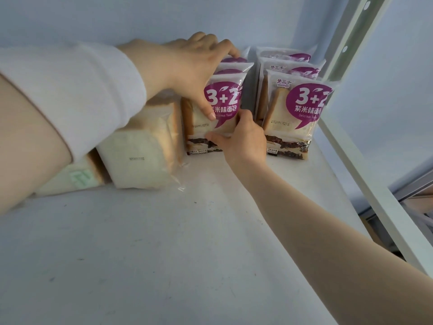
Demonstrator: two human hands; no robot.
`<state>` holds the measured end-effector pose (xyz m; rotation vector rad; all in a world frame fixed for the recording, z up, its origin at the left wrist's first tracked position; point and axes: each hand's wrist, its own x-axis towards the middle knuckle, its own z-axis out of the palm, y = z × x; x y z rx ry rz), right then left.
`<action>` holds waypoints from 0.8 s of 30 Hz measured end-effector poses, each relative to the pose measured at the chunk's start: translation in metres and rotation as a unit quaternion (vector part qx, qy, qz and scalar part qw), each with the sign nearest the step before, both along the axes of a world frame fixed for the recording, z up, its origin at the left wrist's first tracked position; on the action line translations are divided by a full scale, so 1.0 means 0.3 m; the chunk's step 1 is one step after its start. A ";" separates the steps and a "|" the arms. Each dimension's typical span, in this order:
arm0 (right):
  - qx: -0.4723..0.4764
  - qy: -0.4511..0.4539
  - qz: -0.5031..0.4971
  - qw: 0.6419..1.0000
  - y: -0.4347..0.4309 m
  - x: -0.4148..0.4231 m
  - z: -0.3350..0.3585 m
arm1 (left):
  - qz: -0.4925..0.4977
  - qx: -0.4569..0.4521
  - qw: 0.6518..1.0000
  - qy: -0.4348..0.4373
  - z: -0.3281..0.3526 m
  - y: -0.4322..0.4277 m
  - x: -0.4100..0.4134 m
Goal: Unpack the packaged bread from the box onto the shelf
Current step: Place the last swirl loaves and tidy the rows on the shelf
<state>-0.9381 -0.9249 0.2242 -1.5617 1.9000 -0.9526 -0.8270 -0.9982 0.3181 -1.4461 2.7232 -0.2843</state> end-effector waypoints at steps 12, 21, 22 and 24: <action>-0.010 -0.005 0.019 1.000 0.001 -0.006 -0.053 | 0.050 0.061 0.997 0.021 0.037 0.011 0.059; -0.017 0.003 0.073 0.997 0.003 -0.030 -0.061 | 0.046 0.041 0.998 -0.015 0.051 -0.003 0.064; -0.019 0.011 0.078 0.997 0.003 -0.034 -0.062 | 0.049 0.050 0.997 -0.011 0.056 -0.002 0.066; -0.025 0.026 0.072 0.997 -0.003 -0.028 -0.067 | 0.048 0.051 0.998 -0.005 0.055 -0.004 0.069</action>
